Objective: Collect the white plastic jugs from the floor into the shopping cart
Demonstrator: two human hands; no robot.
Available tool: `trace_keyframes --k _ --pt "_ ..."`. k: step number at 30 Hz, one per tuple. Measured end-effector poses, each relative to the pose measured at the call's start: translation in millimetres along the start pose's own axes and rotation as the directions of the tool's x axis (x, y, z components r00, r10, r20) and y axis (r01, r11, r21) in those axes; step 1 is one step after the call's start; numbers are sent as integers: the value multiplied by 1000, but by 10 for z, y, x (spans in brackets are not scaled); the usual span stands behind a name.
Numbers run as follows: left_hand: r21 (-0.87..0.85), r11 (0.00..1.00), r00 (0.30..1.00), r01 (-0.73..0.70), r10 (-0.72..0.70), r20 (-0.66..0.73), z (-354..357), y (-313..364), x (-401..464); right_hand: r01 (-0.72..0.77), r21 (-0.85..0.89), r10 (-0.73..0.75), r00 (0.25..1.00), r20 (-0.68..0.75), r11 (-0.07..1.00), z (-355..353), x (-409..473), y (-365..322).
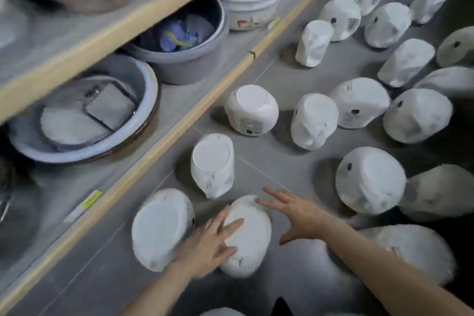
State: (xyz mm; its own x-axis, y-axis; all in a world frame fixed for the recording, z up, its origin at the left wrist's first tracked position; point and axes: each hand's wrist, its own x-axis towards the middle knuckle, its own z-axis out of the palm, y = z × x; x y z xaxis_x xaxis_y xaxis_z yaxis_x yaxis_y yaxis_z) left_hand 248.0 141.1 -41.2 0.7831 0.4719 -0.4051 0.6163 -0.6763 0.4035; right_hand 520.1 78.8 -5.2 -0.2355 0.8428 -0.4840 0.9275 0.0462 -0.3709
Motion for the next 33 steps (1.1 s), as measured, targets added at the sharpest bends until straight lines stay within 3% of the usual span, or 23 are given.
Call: trace_keyframes --k 4,7,9,14,19,24,28,33 --pt "-2 996 994 -87 87 -64 271 -260 267 114 4 -112 985 -131 993 435 291 164" --pt "76 983 980 -168 174 -96 158 -304 449 93 131 -54 960 -274 987 636 243 244" --pt "84 985 977 -150 161 -139 26 -272 520 46 198 22 944 -329 979 713 108 279" --pt "-18 987 978 -160 156 -136 146 -200 479 14 265 89 924 -372 964 879 -80 367" --pt "-54 983 970 -174 162 -180 374 -234 554 129 286 -9 922 -387 949 999 165 332" --pt "-78 976 960 -202 181 -214 306 -195 593 153 298 -12 904 -428 942 1024 142 362" --pt "-128 976 972 -176 152 -177 -119 -27 591 152 306 -4 901 -434 940 575 -12 324" --pt "-160 980 986 -118 97 -132 -1391 519 239 152 311 -1 900 -436 938 -716 -561 -19"
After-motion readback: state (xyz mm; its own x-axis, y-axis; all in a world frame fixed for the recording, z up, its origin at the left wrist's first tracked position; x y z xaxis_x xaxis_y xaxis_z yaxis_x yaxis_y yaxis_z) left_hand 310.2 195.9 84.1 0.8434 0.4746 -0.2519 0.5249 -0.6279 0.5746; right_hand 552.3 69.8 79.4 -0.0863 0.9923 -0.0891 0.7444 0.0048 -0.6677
